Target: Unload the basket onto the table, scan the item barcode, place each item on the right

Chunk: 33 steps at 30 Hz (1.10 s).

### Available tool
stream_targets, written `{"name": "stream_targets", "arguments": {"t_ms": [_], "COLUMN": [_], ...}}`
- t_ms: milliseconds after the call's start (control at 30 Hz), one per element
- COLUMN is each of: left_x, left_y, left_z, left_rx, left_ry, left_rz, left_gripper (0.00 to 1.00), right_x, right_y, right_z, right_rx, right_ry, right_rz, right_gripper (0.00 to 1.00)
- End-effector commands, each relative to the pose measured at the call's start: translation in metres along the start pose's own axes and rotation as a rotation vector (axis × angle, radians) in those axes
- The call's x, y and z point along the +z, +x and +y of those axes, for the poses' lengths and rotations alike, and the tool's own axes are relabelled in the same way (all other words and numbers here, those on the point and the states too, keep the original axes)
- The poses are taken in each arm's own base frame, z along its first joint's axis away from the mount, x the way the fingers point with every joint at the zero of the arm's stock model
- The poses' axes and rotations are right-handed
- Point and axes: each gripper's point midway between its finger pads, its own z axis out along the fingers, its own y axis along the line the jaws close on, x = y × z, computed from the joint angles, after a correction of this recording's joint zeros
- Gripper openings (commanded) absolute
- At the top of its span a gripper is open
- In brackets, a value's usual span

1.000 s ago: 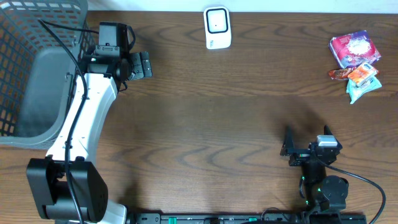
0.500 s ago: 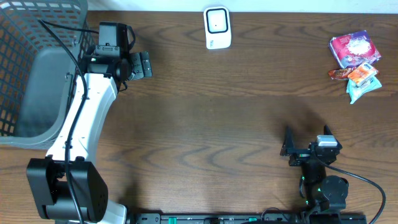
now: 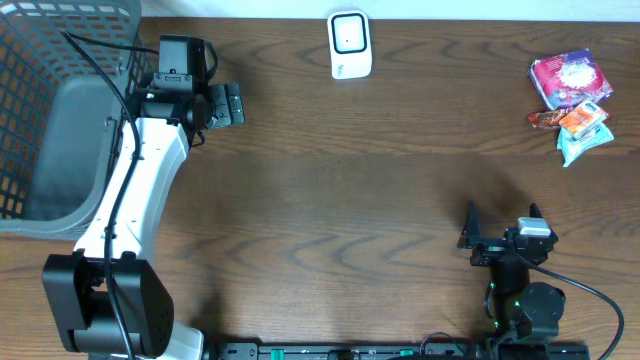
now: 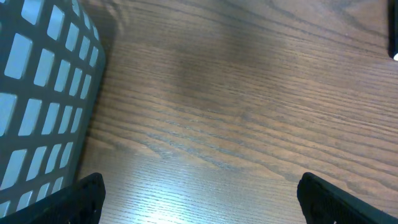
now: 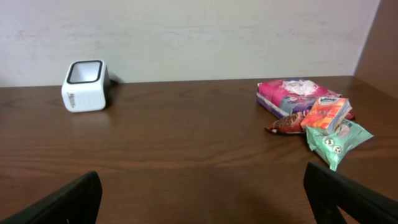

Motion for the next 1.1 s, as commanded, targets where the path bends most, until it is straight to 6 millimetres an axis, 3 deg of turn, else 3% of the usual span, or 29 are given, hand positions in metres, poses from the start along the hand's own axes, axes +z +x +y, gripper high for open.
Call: {"name": "stream_targets", "arguments": {"t_ms": [0, 1067], "left_x": [0.003, 0.003], "left_y": [0.002, 0.002], "left_z": [0.004, 0.004], "left_rx": [0.006, 0.006], "left_ry": [-0.014, -0.014], "left_rz": [0.010, 0.010], "left_gripper": [0.98, 0.98], "right_x": [0.000, 0.000], "right_y": [0.001, 0.002], "right_z": [0.000, 0.010], "right_rx": [0.008, -0.014], "right_ry": [-0.003, -0.042], "right_rz": [0.002, 0.002], "right_gripper": [0.99, 0.99]}}
